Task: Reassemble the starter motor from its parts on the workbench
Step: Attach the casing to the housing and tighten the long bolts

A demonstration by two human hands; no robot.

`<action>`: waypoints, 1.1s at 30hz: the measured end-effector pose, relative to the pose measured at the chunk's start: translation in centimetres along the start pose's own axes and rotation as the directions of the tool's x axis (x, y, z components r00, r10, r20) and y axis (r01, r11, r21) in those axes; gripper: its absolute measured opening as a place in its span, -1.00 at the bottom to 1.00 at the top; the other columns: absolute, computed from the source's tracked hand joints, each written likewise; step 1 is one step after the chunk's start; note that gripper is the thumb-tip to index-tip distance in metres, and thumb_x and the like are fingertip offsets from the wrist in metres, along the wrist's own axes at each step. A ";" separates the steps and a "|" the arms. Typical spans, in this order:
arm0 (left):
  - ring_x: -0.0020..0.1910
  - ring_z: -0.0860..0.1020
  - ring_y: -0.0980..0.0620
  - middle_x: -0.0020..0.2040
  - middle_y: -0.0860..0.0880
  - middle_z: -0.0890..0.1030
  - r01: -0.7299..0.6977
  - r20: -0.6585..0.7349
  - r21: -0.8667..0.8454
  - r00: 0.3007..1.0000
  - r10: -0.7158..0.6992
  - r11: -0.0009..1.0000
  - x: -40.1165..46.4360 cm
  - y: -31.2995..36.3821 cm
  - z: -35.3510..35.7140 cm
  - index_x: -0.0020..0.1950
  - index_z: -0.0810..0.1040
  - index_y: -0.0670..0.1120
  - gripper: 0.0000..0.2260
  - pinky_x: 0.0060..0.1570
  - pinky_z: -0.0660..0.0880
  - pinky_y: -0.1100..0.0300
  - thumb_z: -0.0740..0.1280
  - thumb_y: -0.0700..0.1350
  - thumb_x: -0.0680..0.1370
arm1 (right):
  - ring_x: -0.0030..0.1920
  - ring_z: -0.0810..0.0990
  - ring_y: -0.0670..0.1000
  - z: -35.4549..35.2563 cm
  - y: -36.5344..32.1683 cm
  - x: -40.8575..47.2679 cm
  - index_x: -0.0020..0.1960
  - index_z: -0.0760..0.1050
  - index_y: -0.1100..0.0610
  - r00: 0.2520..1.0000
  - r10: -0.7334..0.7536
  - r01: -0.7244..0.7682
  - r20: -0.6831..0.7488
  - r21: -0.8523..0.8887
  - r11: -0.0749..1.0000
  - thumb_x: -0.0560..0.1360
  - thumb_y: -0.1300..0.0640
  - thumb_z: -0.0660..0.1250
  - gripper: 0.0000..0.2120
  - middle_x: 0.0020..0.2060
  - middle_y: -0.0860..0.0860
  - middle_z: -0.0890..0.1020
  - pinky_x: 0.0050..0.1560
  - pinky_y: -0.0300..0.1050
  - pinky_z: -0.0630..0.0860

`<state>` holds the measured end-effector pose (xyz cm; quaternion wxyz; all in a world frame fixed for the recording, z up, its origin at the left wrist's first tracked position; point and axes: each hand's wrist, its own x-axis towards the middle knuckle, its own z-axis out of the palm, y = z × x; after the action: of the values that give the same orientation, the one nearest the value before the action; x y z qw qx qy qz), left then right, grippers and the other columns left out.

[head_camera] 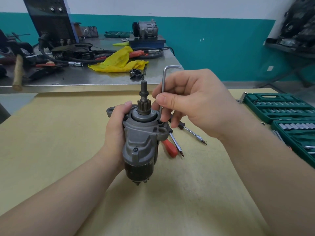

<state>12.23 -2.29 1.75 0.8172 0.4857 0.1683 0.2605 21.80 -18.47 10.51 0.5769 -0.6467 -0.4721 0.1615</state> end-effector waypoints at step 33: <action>-0.45 0.63 0.04 -0.40 -0.01 0.65 0.034 0.075 -0.057 0.997 -0.030 0.998 -0.7 0.4 1.0 -0.38 0.69 -0.02 -0.53 -0.41 0.57 0.25 0.24 0.05 0.67 | -0.37 0.44 0.02 5.1 2.5 -0.4 0.46 0.47 0.01 0.863 -0.373 0.376 -0.341 -0.060 0.924 0.66 0.36 0.29 -0.56 -0.35 0.14 0.47 -0.24 -0.17 0.48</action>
<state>12.06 -3.28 2.64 0.8408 0.4683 0.1379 0.2341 18.75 -15.49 6.69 0.6738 -0.5583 -0.4793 -0.0678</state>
